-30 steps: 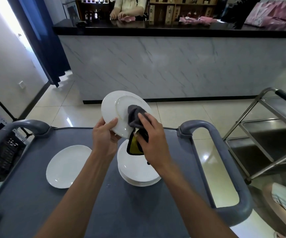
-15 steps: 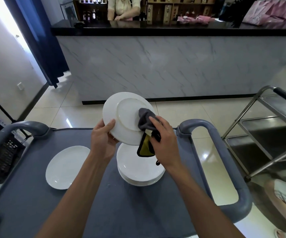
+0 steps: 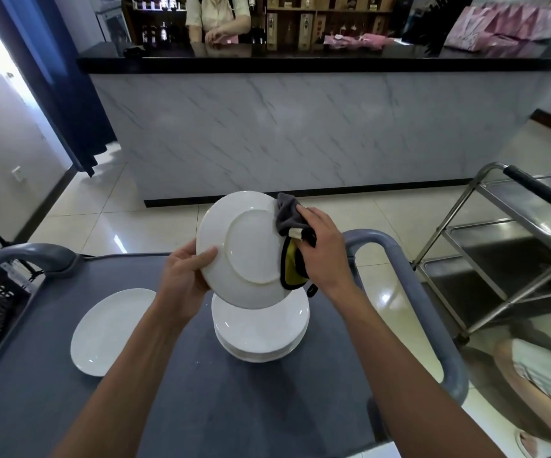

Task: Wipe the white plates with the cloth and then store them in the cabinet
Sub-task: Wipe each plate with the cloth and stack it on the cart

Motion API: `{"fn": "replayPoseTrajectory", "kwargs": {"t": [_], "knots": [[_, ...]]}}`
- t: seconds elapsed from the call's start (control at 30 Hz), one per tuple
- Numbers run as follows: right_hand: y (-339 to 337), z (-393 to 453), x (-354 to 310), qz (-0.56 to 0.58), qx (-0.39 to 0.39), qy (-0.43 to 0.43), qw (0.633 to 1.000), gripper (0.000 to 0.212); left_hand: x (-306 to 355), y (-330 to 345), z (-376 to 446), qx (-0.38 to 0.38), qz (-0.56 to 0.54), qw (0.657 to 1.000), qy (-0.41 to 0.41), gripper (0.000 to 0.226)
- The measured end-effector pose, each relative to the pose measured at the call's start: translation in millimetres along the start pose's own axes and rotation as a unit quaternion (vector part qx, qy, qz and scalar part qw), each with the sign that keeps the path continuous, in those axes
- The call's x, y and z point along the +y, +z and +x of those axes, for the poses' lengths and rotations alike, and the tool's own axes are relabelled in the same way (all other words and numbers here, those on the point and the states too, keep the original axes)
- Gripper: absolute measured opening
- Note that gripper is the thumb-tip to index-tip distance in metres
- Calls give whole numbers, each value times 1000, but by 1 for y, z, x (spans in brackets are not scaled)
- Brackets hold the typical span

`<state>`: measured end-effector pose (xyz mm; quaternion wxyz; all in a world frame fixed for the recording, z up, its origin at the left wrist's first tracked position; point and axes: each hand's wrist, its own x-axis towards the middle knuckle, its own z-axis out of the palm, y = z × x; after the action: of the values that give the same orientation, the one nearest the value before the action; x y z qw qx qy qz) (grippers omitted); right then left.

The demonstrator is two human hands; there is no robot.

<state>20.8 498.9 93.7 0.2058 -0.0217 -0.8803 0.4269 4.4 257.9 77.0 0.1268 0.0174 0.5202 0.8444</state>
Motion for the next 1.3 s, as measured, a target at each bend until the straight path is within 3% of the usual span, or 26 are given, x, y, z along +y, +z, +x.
{"fn": "replayPoseTrajectory", "kwargs": {"t": [0.47,0.67,1.0,1.3], "knots": [[15,-6,-45,-89,-77,-151,981,59,-10,9,1,-53,51,997,-5,44],[21,-14,-51,-104,-99,-171,975,59,-9,4,1,-52,67,996,-11,40],[20,20,-30,-90,-35,-77,992,53,-11,-4,-3,-36,30,999,-16,43],[8,12,1,12,-48,21,999,55,-8,-10,0,-2,-25,1000,1,34]]}}
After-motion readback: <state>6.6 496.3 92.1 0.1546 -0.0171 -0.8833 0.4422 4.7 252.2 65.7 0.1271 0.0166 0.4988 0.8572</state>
